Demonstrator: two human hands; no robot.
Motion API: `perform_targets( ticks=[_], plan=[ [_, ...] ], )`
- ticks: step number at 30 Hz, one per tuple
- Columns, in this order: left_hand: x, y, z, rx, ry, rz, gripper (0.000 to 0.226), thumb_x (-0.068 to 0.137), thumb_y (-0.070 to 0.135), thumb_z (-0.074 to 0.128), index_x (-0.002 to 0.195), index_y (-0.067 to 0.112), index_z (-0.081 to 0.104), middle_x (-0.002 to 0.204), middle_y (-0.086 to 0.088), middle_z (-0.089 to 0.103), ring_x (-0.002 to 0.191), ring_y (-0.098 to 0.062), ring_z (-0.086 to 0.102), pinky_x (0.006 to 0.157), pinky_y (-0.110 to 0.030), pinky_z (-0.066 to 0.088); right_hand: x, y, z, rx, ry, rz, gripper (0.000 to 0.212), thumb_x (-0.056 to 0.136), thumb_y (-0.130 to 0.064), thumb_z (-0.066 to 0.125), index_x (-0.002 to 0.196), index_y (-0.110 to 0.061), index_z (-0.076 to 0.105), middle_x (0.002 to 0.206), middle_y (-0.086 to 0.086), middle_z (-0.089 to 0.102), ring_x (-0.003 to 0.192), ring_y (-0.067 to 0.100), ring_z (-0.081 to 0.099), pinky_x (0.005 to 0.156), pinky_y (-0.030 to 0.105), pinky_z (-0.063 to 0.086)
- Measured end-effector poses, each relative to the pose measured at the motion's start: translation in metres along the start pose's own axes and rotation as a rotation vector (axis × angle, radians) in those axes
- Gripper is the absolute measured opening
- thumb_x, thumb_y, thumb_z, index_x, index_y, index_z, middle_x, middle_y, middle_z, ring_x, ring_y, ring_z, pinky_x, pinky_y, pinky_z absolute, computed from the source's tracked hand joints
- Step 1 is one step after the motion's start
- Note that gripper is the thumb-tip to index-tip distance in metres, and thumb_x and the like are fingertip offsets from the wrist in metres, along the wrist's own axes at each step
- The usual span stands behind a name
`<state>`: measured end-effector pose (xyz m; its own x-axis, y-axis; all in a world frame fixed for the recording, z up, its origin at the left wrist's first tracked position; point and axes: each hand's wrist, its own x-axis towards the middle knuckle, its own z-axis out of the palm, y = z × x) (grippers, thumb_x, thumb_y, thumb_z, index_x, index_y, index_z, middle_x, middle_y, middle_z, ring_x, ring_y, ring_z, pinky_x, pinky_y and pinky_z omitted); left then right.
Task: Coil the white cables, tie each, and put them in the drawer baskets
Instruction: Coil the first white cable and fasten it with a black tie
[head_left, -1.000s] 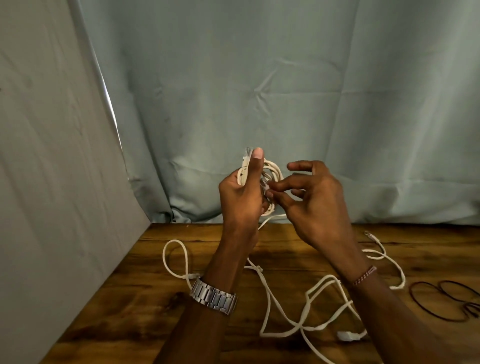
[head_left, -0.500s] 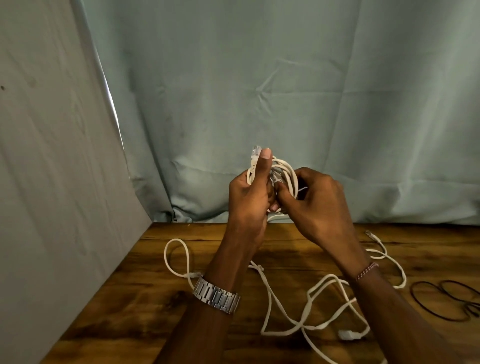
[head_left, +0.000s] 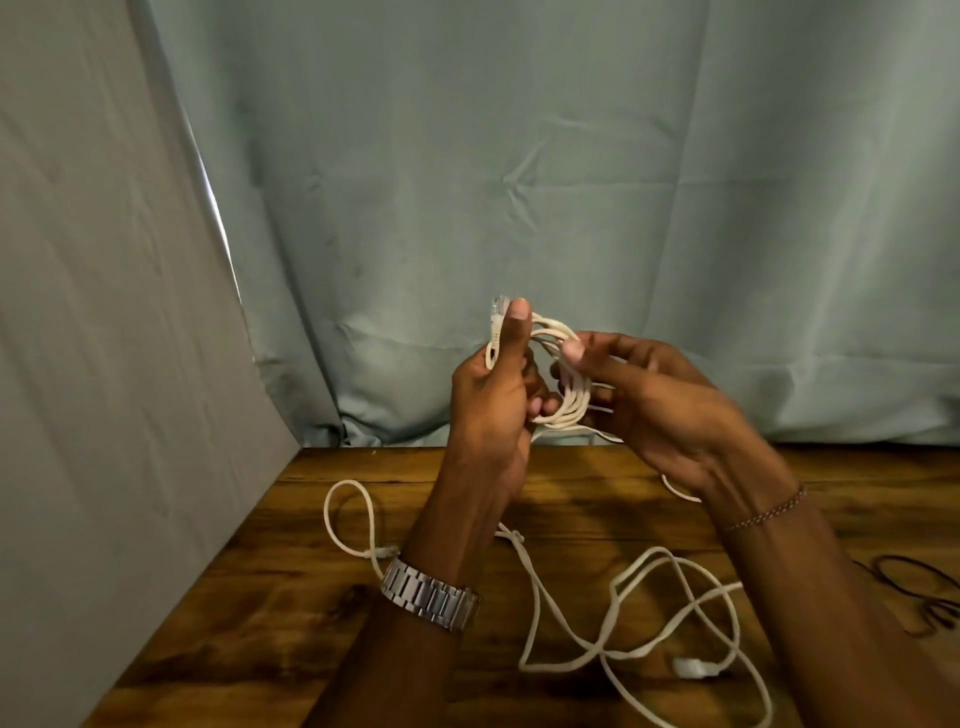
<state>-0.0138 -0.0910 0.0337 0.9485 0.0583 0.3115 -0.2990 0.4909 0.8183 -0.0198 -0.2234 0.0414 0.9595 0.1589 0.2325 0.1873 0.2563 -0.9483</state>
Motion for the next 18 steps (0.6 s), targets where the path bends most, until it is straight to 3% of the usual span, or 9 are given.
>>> perform_targets(
  ticks=[3, 7, 10, 12, 15, 18],
  plan=[
    [0.002, 0.001, -0.003, -0.031, 0.030, -0.013, 0.043, 0.092, 0.046, 0.061, 0.063, 0.016, 0.048, 0.053, 0.002, 0.030, 0.043, -0.011, 0.035, 0.047, -0.026, 0.041, 0.001, 0.001, -0.003, 0.103, -0.024, 0.021, 0.040, 0.082, -0.021, 0.067, 0.113, 0.003, 0.069, 0.094, 0.014, 0.071, 0.090, 0.026, 0.067, 0.088, 0.036, 0.058],
    [0.003, 0.000, -0.004, -0.050, 0.064, -0.036, 0.041, 0.095, 0.045, 0.060, 0.064, 0.018, 0.054, 0.053, 0.003, 0.031, 0.047, -0.010, 0.036, 0.049, -0.025, 0.039, 0.003, 0.005, 0.005, 0.171, 0.124, 0.006, 0.017, 0.091, -0.012, 0.066, 0.103, -0.003, 0.072, 0.087, 0.007, 0.073, 0.084, 0.020, 0.070, 0.069, 0.032, 0.062],
    [0.003, -0.001, -0.005, 0.007, 0.106, -0.062, 0.038, 0.096, 0.047, 0.058, 0.075, 0.015, 0.059, 0.050, 0.007, 0.036, 0.045, -0.007, 0.038, 0.051, -0.026, 0.038, 0.002, 0.008, 0.011, 0.058, 0.327, -0.116, 0.017, 0.100, -0.013, 0.059, 0.110, -0.006, 0.071, 0.101, 0.005, 0.075, 0.094, 0.019, 0.073, 0.069, 0.032, 0.061],
    [0.003, -0.002, -0.005, 0.027, 0.135, -0.084, 0.038, 0.095, 0.048, 0.059, 0.078, 0.014, 0.059, 0.049, 0.007, 0.036, 0.043, -0.006, 0.039, 0.051, -0.026, 0.038, -0.002, 0.011, 0.017, -0.082, 0.375, -0.234, 0.019, 0.102, -0.015, 0.057, 0.116, -0.012, 0.070, 0.108, 0.000, 0.073, 0.096, 0.013, 0.073, 0.068, 0.028, 0.061],
    [0.005, -0.002, -0.009, 0.068, 0.169, -0.096, 0.039, 0.094, 0.051, 0.060, 0.081, 0.014, 0.060, 0.049, 0.008, 0.037, 0.046, -0.007, 0.039, 0.051, -0.026, 0.039, -0.007, 0.010, 0.019, -0.328, 0.274, -0.315, 0.020, 0.102, -0.025, 0.057, 0.118, -0.022, 0.068, 0.111, -0.005, 0.070, 0.097, 0.009, 0.072, 0.067, 0.023, 0.060],
    [0.006, 0.000, -0.013, 0.091, 0.151, -0.105, 0.039, 0.094, 0.051, 0.061, 0.082, 0.014, 0.060, 0.052, 0.006, 0.037, 0.048, -0.008, 0.039, 0.051, -0.026, 0.039, -0.009, 0.005, 0.014, -0.506, 0.157, -0.219, 0.036, 0.096, -0.039, 0.063, 0.131, -0.031, 0.059, 0.113, -0.005, 0.069, 0.091, 0.007, 0.074, 0.072, 0.026, 0.062]
  ],
)
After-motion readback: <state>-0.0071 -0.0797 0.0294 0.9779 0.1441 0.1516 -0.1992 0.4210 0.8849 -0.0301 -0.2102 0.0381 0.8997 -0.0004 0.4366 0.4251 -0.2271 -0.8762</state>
